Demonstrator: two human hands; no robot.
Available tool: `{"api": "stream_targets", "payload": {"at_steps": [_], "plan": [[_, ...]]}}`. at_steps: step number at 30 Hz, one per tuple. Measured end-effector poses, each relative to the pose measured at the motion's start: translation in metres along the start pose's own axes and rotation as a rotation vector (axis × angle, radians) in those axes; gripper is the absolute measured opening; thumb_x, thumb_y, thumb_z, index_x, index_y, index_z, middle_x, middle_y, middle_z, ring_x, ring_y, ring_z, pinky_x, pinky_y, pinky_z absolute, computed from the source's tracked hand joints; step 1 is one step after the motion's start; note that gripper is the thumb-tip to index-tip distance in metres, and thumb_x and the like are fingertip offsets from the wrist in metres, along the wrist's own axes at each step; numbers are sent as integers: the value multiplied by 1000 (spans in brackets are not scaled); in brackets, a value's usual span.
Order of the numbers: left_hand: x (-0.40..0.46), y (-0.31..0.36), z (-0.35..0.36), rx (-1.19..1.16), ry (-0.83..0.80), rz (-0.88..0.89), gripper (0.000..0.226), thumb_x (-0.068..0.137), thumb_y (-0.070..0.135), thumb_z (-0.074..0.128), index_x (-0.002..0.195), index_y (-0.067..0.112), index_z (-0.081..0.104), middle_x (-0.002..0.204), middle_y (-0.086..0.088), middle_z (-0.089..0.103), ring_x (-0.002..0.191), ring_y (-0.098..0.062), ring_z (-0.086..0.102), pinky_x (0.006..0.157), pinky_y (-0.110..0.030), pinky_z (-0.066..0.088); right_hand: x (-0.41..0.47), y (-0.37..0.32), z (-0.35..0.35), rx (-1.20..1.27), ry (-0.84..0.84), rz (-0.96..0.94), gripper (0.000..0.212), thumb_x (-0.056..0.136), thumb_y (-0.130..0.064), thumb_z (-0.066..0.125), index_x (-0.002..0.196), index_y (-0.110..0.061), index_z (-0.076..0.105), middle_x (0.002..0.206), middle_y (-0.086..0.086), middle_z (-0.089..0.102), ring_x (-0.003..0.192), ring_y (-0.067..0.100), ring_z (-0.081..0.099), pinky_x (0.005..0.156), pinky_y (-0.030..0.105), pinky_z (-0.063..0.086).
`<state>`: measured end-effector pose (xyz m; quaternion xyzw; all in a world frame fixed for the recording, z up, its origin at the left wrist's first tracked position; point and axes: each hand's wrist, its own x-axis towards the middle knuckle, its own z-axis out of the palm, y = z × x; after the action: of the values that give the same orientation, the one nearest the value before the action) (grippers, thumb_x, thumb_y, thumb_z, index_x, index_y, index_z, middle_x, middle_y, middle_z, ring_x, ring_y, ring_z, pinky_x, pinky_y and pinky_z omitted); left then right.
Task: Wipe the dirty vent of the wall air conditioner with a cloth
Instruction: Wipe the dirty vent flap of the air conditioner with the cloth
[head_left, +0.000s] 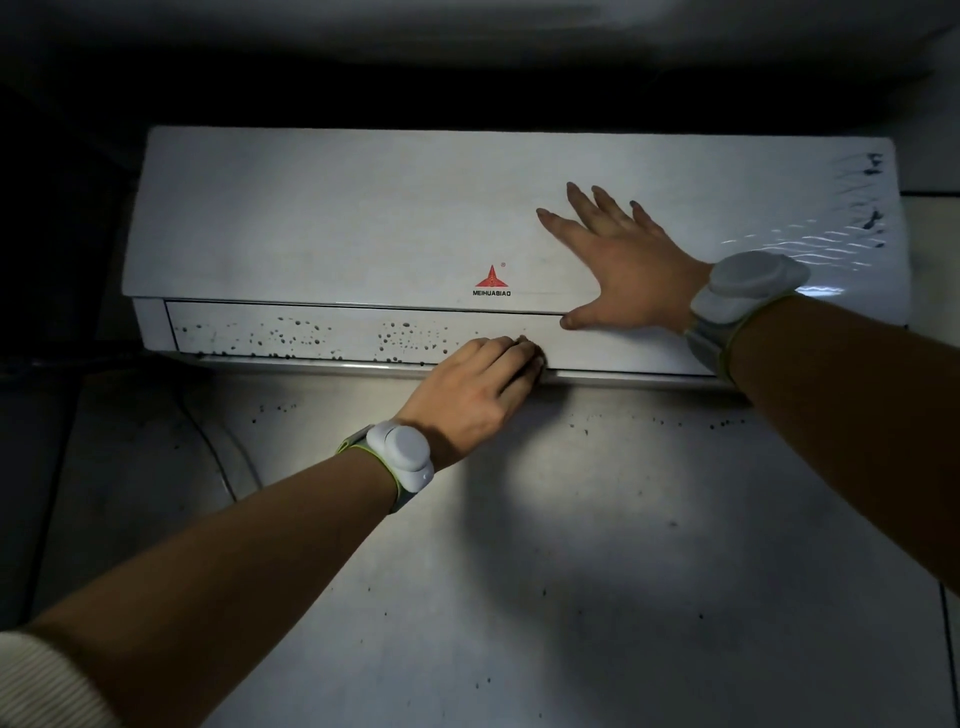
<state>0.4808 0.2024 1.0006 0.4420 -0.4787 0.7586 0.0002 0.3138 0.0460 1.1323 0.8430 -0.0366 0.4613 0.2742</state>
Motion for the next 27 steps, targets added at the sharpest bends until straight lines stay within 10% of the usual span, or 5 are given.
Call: {"api": "stream_targets", "payload": {"at_steps": [27], "plan": [[-45,-29,-6,4,-19,-239,34,103,2,51,136,-7,56,132,-27,60,109,-45,61,94,-50,52,-2,-8,1,-10,-2,26,122,74,-55,79,161,-36,-4,171,5,-13,157,28,-9,126,53,-1]]}}
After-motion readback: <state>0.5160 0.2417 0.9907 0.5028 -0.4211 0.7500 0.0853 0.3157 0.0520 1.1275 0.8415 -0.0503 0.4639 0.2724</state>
